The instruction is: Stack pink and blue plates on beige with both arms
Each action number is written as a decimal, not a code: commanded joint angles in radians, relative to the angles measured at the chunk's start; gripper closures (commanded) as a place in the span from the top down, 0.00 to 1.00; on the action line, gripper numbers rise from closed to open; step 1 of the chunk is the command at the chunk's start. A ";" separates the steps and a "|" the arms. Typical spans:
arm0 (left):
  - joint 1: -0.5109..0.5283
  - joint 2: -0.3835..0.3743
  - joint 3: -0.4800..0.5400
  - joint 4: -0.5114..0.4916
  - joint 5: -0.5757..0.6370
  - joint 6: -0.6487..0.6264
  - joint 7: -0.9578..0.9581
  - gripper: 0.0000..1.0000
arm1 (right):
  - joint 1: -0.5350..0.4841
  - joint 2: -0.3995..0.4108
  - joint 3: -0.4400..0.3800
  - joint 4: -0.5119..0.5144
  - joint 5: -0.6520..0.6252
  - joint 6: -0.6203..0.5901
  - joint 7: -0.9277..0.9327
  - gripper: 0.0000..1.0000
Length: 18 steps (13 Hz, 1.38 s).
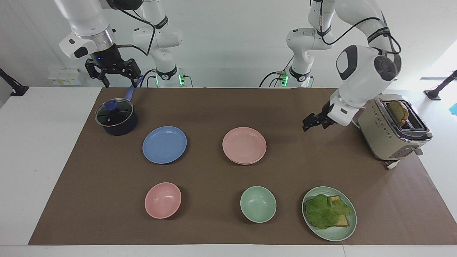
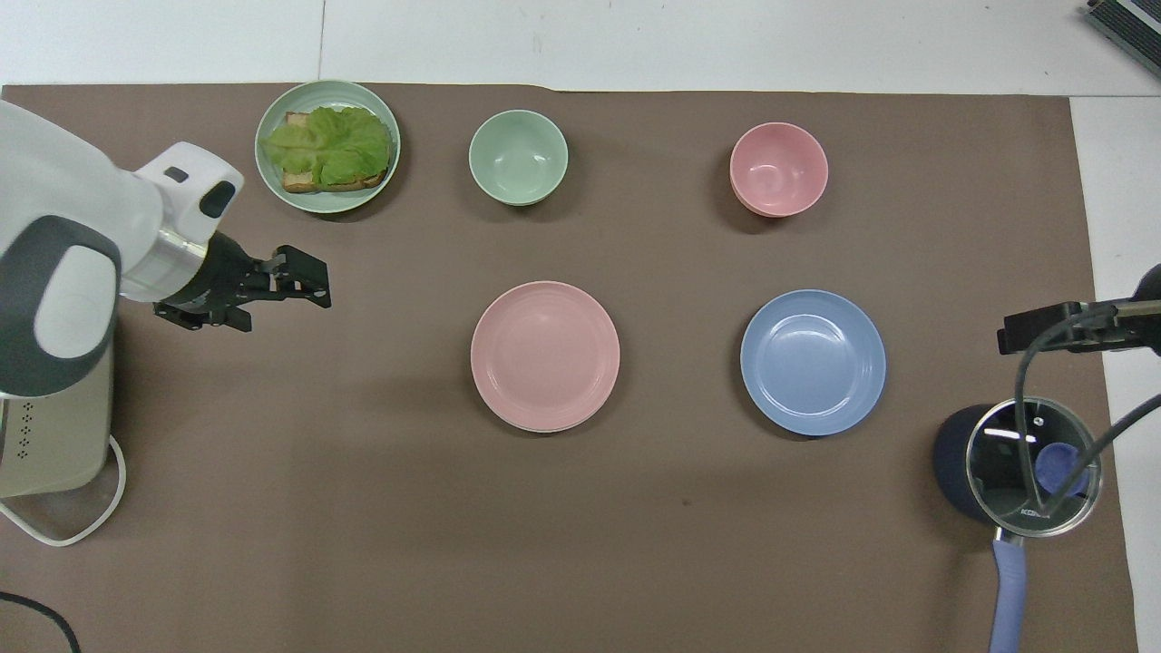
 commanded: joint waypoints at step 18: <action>0.053 -0.181 0.042 0.182 0.208 -0.279 0.242 1.00 | -0.061 0.250 0.003 -0.489 0.090 0.701 -0.275 1.00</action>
